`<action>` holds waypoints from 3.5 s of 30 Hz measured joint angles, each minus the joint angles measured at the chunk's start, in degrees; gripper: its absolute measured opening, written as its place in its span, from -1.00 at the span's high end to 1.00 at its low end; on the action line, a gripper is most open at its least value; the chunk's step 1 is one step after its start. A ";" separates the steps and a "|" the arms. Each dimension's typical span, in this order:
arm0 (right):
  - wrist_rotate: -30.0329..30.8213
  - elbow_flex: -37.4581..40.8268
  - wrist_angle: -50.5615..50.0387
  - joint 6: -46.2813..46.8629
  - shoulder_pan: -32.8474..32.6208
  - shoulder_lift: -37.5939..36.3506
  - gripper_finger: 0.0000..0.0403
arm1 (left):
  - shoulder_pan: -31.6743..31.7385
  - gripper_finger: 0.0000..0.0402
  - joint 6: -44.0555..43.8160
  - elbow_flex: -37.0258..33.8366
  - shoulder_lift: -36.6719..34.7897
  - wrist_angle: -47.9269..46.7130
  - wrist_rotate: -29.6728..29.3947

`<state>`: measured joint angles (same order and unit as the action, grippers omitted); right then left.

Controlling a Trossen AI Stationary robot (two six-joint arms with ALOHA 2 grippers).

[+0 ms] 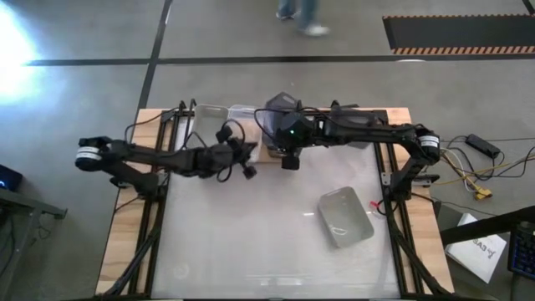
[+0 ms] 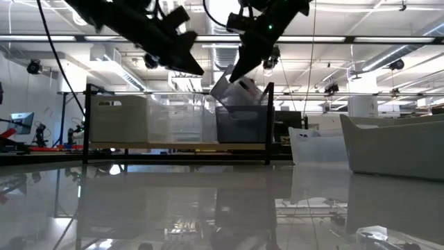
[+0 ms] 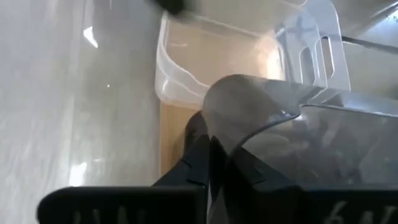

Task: Stack baskets on shelf by color
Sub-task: Stack the bottom black bin on top of the black bin on the shelf

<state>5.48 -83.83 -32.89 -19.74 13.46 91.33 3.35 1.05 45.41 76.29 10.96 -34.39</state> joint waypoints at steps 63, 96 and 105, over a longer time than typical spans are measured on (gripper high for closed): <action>6.46 -0.38 -18.82 22.86 10.49 -11.13 0.74 | 13.31 0.98 0.62 -16.98 -19.14 8.61 17.53; -16.88 20.74 22.98 30.22 31.07 0.03 0.96 | 10.16 0.98 0.75 -16.50 -19.34 12.59 17.75; -11.64 24.24 14.47 30.09 30.52 -8.10 0.96 | 9.97 0.98 0.73 -16.66 -19.29 12.52 17.75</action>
<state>-6.17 -59.60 -18.41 10.35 43.98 83.23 13.32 1.78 28.75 57.00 23.49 -16.64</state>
